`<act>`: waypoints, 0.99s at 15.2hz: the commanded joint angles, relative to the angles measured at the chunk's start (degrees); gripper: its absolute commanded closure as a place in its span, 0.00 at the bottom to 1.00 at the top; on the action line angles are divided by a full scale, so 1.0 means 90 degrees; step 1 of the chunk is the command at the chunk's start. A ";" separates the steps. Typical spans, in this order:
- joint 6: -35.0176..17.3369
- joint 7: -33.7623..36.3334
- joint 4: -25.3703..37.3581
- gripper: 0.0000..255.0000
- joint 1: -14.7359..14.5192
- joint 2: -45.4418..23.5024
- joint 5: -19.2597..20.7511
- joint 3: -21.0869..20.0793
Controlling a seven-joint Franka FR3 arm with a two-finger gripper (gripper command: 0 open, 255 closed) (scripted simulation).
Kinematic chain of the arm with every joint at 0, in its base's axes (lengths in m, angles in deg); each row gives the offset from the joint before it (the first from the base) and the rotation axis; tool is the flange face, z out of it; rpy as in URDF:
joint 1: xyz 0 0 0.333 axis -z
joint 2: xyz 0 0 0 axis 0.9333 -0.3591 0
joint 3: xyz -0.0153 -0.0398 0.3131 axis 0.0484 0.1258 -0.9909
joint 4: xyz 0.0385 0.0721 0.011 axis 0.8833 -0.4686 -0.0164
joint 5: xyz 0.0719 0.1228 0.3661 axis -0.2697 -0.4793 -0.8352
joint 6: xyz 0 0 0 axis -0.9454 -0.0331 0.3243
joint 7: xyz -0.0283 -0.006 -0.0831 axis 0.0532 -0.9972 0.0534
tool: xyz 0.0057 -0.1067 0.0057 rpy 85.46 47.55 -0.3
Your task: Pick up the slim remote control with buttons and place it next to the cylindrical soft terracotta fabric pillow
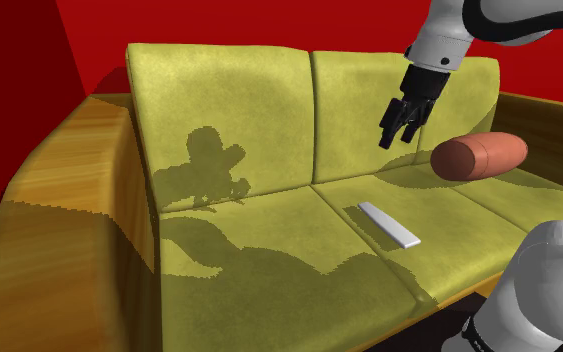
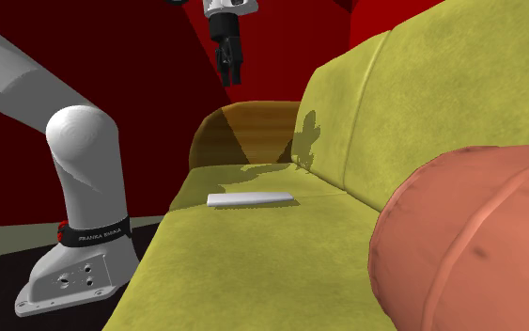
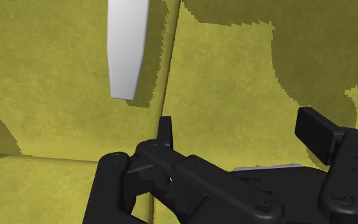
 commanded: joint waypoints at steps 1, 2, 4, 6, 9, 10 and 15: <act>0.0000 0.0000 0.0000 0.00 0.0000 0.0000 0.0000 0.0000; -0.0148 0.0004 -0.0174 0.00 0.0044 -0.0020 0.0037 0.0034; -0.0448 0.0014 -0.0507 0.00 0.0136 -0.0077 0.0113 0.0105; -0.0757 0.0025 -0.0823 0.00 0.0231 -0.0161 0.0192 0.0180; -0.1238 0.0043 -0.1262 0.00 0.0382 -0.0337 0.0317 0.0298; -0.1404 0.0050 -0.1398 0.00 0.0434 -0.0411 0.0360 0.0339; -0.2280 0.0087 -0.2001 0.00 0.0709 -0.0903 0.0586 0.0556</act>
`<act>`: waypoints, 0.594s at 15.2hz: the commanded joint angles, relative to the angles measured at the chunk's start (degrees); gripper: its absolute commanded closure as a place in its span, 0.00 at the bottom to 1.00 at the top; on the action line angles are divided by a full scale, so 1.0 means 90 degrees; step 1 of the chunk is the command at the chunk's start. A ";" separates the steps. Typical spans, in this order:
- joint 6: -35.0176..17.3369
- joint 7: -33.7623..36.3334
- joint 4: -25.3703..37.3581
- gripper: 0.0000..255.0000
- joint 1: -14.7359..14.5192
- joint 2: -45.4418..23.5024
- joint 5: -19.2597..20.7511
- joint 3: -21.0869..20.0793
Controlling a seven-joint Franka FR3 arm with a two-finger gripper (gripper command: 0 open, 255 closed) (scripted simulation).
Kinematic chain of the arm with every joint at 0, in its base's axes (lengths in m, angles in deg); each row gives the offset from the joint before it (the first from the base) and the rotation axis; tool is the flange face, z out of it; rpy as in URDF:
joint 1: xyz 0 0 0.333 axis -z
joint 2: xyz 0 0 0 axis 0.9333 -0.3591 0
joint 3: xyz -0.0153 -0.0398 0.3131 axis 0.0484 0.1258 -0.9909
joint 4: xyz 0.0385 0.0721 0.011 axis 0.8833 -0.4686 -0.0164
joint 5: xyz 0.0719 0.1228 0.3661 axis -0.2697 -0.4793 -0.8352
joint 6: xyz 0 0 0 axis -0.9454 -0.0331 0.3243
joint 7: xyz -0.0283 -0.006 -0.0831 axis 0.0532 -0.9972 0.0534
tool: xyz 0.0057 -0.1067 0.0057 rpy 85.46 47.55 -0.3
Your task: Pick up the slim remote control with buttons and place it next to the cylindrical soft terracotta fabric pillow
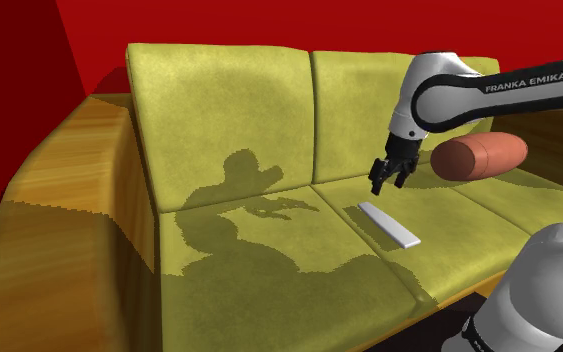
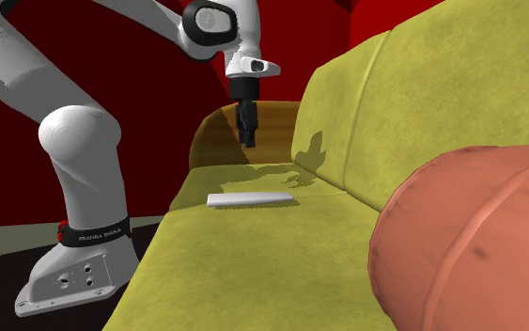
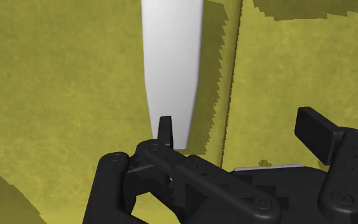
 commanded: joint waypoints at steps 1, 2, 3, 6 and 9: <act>-0.0394 0.0010 -0.0228 0.00 0.0119 -0.0243 0.0100 0.0097; -0.0582 0.0019 -0.0326 0.00 0.0177 -0.0377 0.0148 0.0144; -0.0774 0.0028 -0.0417 0.00 0.0235 -0.0521 0.0196 0.0191; -0.1370 0.0058 -0.0652 0.00 0.0411 -0.1009 0.0342 0.0337; -0.1668 0.0062 -0.0776 0.00 0.0435 -0.1198 0.0372 0.0375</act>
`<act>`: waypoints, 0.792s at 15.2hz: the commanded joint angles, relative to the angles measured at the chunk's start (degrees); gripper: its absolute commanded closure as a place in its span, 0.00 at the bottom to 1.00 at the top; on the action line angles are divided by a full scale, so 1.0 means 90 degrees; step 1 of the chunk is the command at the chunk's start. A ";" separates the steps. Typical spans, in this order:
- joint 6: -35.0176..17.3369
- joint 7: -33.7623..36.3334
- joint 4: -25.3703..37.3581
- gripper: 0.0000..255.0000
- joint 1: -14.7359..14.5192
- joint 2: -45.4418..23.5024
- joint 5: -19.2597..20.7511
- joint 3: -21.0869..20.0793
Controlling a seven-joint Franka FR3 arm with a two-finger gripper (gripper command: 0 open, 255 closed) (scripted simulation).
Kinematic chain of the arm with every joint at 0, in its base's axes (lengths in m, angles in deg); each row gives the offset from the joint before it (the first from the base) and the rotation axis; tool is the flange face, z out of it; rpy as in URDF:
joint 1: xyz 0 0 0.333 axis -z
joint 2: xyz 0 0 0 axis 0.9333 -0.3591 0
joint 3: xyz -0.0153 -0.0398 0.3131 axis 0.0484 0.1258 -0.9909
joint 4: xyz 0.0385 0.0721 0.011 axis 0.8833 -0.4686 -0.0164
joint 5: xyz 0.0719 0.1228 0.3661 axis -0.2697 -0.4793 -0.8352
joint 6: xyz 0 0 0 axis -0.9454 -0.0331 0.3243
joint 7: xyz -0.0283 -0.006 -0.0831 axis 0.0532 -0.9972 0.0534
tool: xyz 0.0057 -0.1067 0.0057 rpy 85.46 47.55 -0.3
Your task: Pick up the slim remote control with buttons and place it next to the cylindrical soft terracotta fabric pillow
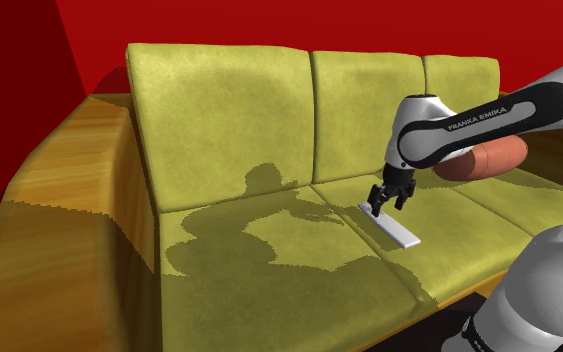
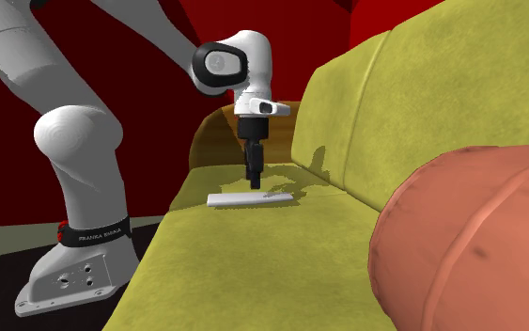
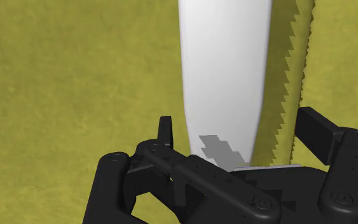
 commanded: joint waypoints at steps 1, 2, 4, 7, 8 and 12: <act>-0.0253 0.0007 -0.0118 0.00 0.0011 -0.0135 0.0019 0.0023; -0.0366 0.0006 -0.0164 0.00 0.0012 -0.0202 0.0024 0.0033; -0.0595 0.0005 -0.0251 0.00 0.0012 -0.0345 0.0033 0.0053; -0.0779 0.0003 -0.0316 0.00 0.0012 -0.0464 0.0039 0.0069; -0.0779 0.0003 -0.0315 0.00 0.0012 -0.0465 0.0039 0.0069; -0.0779 0.0003 -0.0315 0.00 0.0012 -0.0465 0.0039 0.0069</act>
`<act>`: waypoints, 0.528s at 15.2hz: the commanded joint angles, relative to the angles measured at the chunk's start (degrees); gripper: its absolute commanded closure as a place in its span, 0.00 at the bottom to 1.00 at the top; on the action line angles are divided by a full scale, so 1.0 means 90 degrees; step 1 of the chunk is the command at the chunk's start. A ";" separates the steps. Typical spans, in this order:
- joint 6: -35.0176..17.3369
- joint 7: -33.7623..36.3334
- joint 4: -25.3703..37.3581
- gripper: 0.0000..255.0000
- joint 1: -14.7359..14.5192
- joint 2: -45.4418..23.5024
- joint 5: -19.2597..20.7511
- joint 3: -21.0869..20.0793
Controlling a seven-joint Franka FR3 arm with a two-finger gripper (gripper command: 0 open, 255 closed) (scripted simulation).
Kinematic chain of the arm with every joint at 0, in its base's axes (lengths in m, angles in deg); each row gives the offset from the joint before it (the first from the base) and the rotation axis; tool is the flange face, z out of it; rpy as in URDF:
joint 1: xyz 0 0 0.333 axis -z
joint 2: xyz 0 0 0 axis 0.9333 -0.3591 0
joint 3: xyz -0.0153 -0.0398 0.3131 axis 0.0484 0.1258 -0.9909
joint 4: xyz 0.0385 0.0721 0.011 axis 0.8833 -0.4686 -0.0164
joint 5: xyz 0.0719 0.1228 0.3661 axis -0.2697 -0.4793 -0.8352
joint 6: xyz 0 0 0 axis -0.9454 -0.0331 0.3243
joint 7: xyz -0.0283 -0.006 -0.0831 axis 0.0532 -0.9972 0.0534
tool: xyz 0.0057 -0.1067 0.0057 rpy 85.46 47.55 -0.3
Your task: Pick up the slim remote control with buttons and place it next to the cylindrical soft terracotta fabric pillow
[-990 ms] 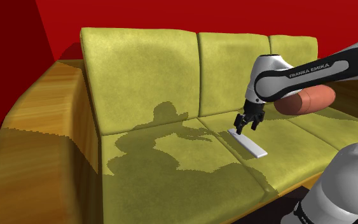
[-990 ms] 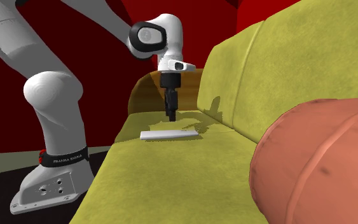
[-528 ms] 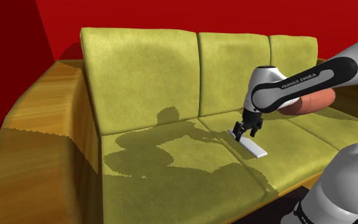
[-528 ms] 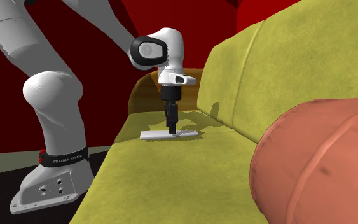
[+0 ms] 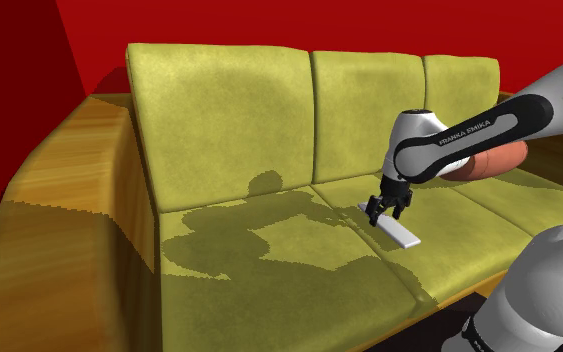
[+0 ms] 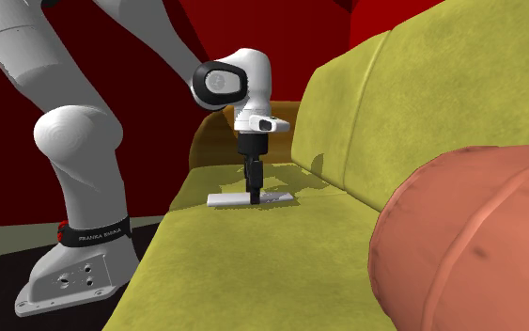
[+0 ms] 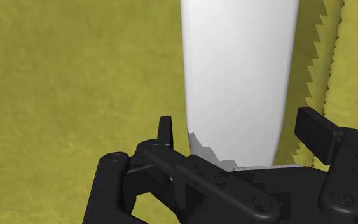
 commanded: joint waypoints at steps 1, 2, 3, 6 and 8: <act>0.0000 0.0000 0.0000 0.00 0.0000 0.0000 0.0000 0.0000; 0.0000 0.0000 0.0000 1.00 0.0000 0.0000 0.0000 0.0000; 0.0000 0.0000 0.0000 1.00 0.0000 0.0000 0.0000 0.0000; 0.0000 0.0001 0.0000 1.00 0.0000 0.0000 0.0000 0.0000; 0.0000 0.0001 0.0000 1.00 0.0000 0.0000 0.0000 0.0000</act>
